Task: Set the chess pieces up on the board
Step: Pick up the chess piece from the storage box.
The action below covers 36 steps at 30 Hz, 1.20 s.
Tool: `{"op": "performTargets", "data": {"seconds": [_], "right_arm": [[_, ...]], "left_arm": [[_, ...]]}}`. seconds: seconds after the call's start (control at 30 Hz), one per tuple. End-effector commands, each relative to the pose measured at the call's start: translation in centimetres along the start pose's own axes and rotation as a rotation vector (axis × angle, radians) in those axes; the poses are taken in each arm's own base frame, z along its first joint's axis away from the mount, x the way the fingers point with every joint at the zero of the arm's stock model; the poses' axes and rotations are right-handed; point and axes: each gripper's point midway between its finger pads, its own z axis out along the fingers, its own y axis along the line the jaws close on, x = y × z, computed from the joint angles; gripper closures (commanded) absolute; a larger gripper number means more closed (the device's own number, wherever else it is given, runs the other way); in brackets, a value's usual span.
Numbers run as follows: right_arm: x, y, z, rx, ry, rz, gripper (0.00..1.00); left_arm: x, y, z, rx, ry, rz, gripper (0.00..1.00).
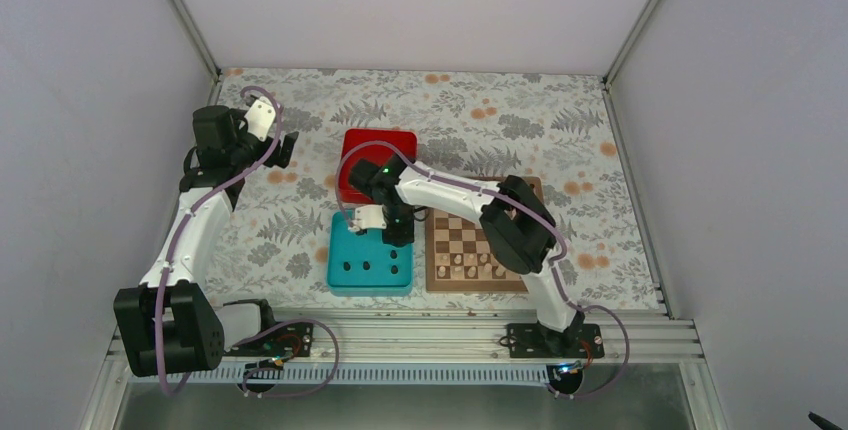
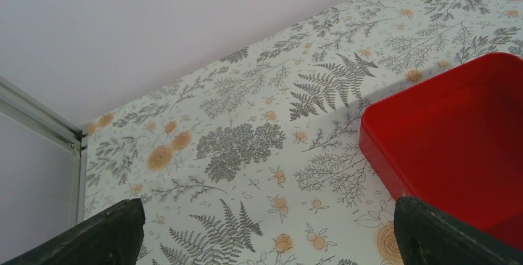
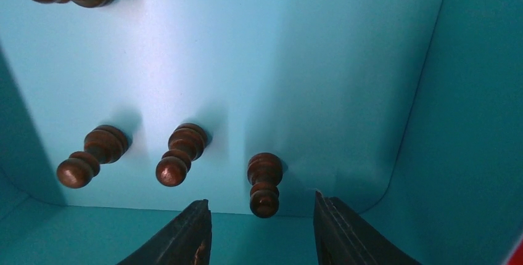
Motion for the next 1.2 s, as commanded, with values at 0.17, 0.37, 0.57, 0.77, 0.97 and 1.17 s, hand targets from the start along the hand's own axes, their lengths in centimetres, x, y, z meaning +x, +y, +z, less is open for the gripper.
{"op": "performTargets", "data": {"seconds": [0.17, 0.37, 0.57, 0.77, 0.97, 1.17], "right_arm": [[-0.4, -0.5, 1.2, 0.003, 0.028, -0.023, 0.59], [-0.3, -0.6, 1.5, 0.005, 0.048, -0.019, 0.67], [-0.6, -0.8, 1.3, 0.010, 0.033, -0.018, 0.79], [-0.7, -0.9, -0.2, 0.014, -0.005, -0.011, 0.93], [-0.4, -1.6, -5.0, 0.043, -0.101, 0.019, 0.96], [2.9, -3.9, -10.8, 0.104, -0.198, 0.117, 0.96]], "left_arm": [[-0.5, 0.2, -0.5, -0.009, -0.025, 0.005, 0.00], [-0.6, 0.2, -0.6, -0.004, -0.029, 0.006, 0.00], [-0.6, 0.1, -0.6, 0.000, -0.028, 0.006, 0.00], [-0.6, 0.1, -0.6, 0.004, -0.028, 0.005, 0.00], [-0.6, 0.2, -0.6, 0.001, -0.028, 0.006, 0.00], [-0.6, 0.3, -0.6, -0.004, -0.025, 0.005, 0.00]]}}
